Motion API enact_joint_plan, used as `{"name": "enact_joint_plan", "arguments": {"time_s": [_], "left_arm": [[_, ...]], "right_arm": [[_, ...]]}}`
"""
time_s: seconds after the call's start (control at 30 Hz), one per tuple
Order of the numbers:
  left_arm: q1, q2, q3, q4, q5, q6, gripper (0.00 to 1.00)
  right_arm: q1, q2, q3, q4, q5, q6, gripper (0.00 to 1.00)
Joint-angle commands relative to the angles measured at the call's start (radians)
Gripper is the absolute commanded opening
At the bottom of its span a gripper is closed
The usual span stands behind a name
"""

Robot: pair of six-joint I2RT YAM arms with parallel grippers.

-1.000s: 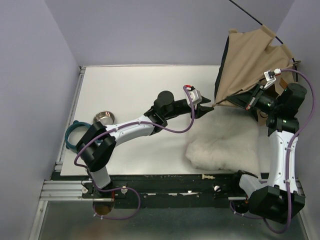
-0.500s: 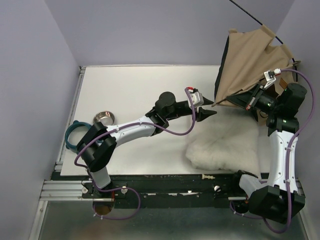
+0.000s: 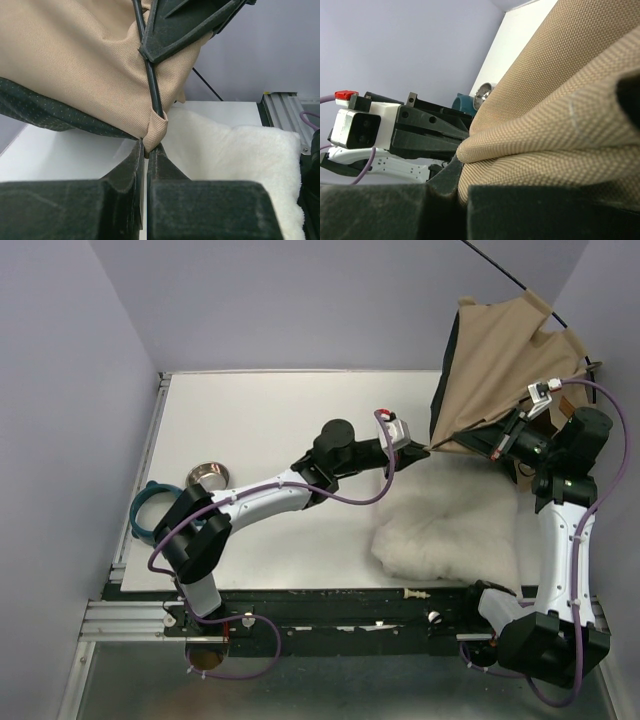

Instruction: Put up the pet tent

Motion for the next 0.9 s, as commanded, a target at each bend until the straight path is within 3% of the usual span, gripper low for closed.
{"name": "enact_joint_plan", "arguments": {"time_s": [0.0,0.3,0.5,0.63,0.87], "left_arm": [[-0.015,-0.021,0.065,-0.149,0.017,0.009,0.0],[-0.044,-0.087,0.075,-0.413,-0.012,0.009,0.0],[-0.059,-0.078,0.14,-0.516,-0.058,-0.006,0.0],[-0.066,-0.023,0.267,-0.634,-0.075,-0.015,0.0],[-0.087,0.034,0.344,-0.639,-0.083,-0.061,0.0]], "right_arm": [[-0.002,-0.01,-0.02,-0.033,0.113,-0.004,0.01],[-0.002,-0.007,-0.034,-0.05,0.314,-0.194,0.01],[0.004,-0.01,-0.053,-0.096,0.285,-0.311,0.01],[0.013,-0.036,-0.082,-0.122,0.271,-0.371,0.01],[0.053,-0.065,-0.125,-0.107,0.251,-0.368,0.01]]}}
